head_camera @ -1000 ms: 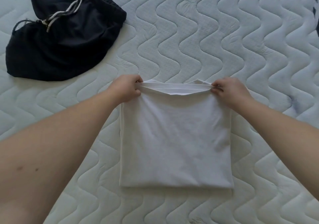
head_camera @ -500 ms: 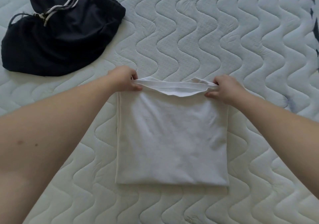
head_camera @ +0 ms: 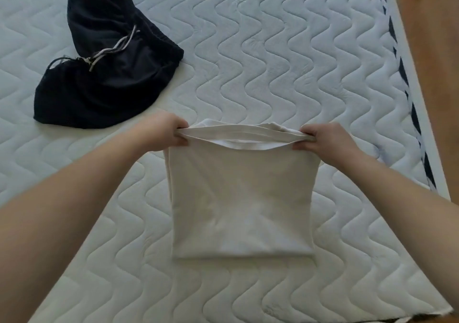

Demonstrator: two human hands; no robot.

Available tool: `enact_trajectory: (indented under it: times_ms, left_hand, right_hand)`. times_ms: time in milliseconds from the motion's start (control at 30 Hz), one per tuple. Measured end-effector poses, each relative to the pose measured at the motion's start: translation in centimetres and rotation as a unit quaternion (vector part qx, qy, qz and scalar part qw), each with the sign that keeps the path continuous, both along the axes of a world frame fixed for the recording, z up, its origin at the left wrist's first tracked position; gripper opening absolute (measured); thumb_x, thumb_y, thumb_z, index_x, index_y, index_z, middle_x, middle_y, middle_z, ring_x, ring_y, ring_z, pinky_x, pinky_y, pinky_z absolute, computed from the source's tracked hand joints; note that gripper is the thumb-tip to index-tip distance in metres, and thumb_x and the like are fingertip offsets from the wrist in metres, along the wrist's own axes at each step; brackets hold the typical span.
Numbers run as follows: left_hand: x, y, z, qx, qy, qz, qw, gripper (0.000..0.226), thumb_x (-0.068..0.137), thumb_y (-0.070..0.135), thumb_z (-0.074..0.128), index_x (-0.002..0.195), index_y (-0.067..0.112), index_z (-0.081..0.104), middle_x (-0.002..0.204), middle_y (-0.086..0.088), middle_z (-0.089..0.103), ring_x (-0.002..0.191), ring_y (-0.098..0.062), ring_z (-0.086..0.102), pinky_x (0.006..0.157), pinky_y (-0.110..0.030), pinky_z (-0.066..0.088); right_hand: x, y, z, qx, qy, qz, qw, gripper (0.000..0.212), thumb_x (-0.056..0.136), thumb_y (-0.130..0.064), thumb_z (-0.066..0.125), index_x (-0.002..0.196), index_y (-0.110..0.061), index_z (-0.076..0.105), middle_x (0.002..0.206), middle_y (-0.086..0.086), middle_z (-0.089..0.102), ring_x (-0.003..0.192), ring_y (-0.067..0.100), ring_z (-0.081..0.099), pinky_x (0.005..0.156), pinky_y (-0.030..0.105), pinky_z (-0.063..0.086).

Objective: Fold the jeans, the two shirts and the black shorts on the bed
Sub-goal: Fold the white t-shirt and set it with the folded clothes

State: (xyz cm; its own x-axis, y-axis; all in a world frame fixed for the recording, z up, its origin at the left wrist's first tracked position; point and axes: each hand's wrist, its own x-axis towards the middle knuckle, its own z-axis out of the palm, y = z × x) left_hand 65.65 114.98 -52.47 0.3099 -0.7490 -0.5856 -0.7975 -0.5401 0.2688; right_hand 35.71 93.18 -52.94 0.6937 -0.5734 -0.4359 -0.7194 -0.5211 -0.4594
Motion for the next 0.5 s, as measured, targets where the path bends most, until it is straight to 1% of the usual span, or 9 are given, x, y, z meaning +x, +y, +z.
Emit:
enact_trajectory:
  times_ms: [67, 100, 167, 233, 267, 333, 400, 467, 500]
  left_hand:
    - [0.4, -0.2, 3.7, -0.021, -0.008, 0.007, 1.0, 0.014, 0.087, 0.028, 0.068, 0.077, 0.018, 0.065, 0.07, -0.001, 0.06, 0.069, -0.019, 0.056, 0.058, -0.033, 0.044]
    - [0.8, -0.5, 5.7, -0.035, -0.016, 0.012, 0.999, 0.014, 0.087, 0.029, 0.069, 0.078, 0.018, 0.065, 0.072, -0.002, 0.061, 0.071, -0.019, 0.058, 0.062, -0.036, 0.048]
    - [1.7, -1.4, 9.6, -0.076, -0.033, 0.019, 0.996, 0.012, 0.087, 0.028, 0.069, 0.079, 0.019, 0.065, 0.073, -0.002, 0.062, 0.075, -0.02, 0.059, 0.067, -0.038, 0.05]
    - [2.3, -2.3, 13.5, -0.125, -0.052, 0.024, 0.991, 0.009, 0.087, 0.028, 0.07, 0.082, 0.021, 0.066, 0.071, 0.002, 0.061, 0.073, -0.012, 0.056, 0.065, -0.03, 0.045]
    - [2.5, -2.7, 15.4, -0.148, -0.064, 0.024, 0.987, 0.009, 0.087, 0.027, 0.07, 0.084, 0.02, 0.067, 0.07, 0.003, 0.059, 0.07, -0.009, 0.053, 0.063, -0.027, 0.041]
    - [2.6, -3.3, 18.6, -0.197, -0.089, 0.016, 0.976, 0.013, 0.087, 0.026, 0.071, 0.085, 0.014, 0.067, 0.067, 0.0, 0.058, 0.067, -0.014, 0.051, 0.06, -0.027, 0.038]
    - [2.7, -3.2, 20.7, -0.247, -0.12, 0.007, 0.961, 0.016, 0.088, 0.026, 0.07, 0.084, 0.011, 0.064, 0.065, -0.003, 0.057, 0.068, -0.023, 0.052, 0.06, -0.033, 0.038]
    - [2.8, -2.4, 21.0, -0.309, -0.156, -0.003, 0.938, 0.014, 0.089, 0.025, 0.068, 0.082, 0.014, 0.063, 0.062, -0.002, 0.054, 0.064, -0.027, 0.052, 0.059, -0.036, 0.041]
    - [3.0, -1.8, 20.5, -0.344, -0.181, -0.016, 0.921, 0.014, 0.09, 0.026, 0.067, 0.083, 0.015, 0.064, 0.061, -0.002, 0.054, 0.061, -0.029, 0.052, 0.057, -0.037, 0.043]
  right_hand:
    - [0.6, -0.4, 2.9, -0.002, -0.035, -0.007, 0.999, 0.034, 0.081, -0.027, 0.077, 0.059, -0.035, 0.052, 0.057, -0.008, 0.05, 0.06, -0.001, 0.05, 0.052, 0.014, 0.033]
    - [1.2, -0.9, 4.4, -0.009, -0.048, -0.013, 0.999, 0.034, 0.08, -0.027, 0.078, 0.059, -0.034, 0.052, 0.057, -0.007, 0.049, 0.059, -0.002, 0.048, 0.052, 0.013, 0.033]
    - [2.3, -2.1, 7.2, -0.04, -0.079, -0.017, 0.996, 0.021, 0.08, -0.029, 0.078, 0.069, -0.022, 0.061, 0.062, -0.001, 0.053, 0.061, 0.006, 0.047, 0.053, 0.015, 0.031]
    - [3.4, -2.9, 10.1, -0.092, -0.129, 0.002, 0.987, 0.024, 0.081, -0.031, 0.077, 0.078, -0.011, 0.064, 0.066, 0.007, 0.055, 0.062, 0.016, 0.042, 0.056, 0.015, 0.032]
    - [3.8, -3.1, 11.5, -0.119, -0.16, 0.015, 0.98, 0.027, 0.08, -0.031, 0.077, 0.077, -0.008, 0.063, 0.064, 0.008, 0.053, 0.062, 0.017, 0.037, 0.056, 0.014, 0.032]
    - [4.3, -3.1, 14.1, -0.17, -0.227, 0.045, 0.958, 0.031, 0.08, -0.03, 0.078, 0.073, -0.006, 0.06, 0.058, 0.007, 0.048, 0.061, 0.017, 0.031, 0.055, 0.015, 0.032]
    - [4.7, -3.0, 16.0, -0.222, -0.269, 0.081, 0.934, 0.028, 0.081, -0.026, 0.078, 0.074, -0.004, 0.062, 0.057, 0.008, 0.051, 0.057, 0.022, 0.037, 0.053, 0.02, 0.032]
    - [4.8, -3.1, 16.6, -0.266, -0.293, 0.118, 0.911, 0.017, 0.083, -0.019, 0.075, 0.081, -0.003, 0.069, 0.063, 0.01, 0.061, 0.056, 0.029, 0.05, 0.054, 0.032, 0.044]
    - [4.6, -3.2, 16.4, -0.279, -0.301, 0.128, 0.903, 0.012, 0.085, -0.016, 0.071, 0.086, -0.004, 0.072, 0.068, 0.01, 0.065, 0.058, 0.031, 0.055, 0.054, 0.034, 0.048]
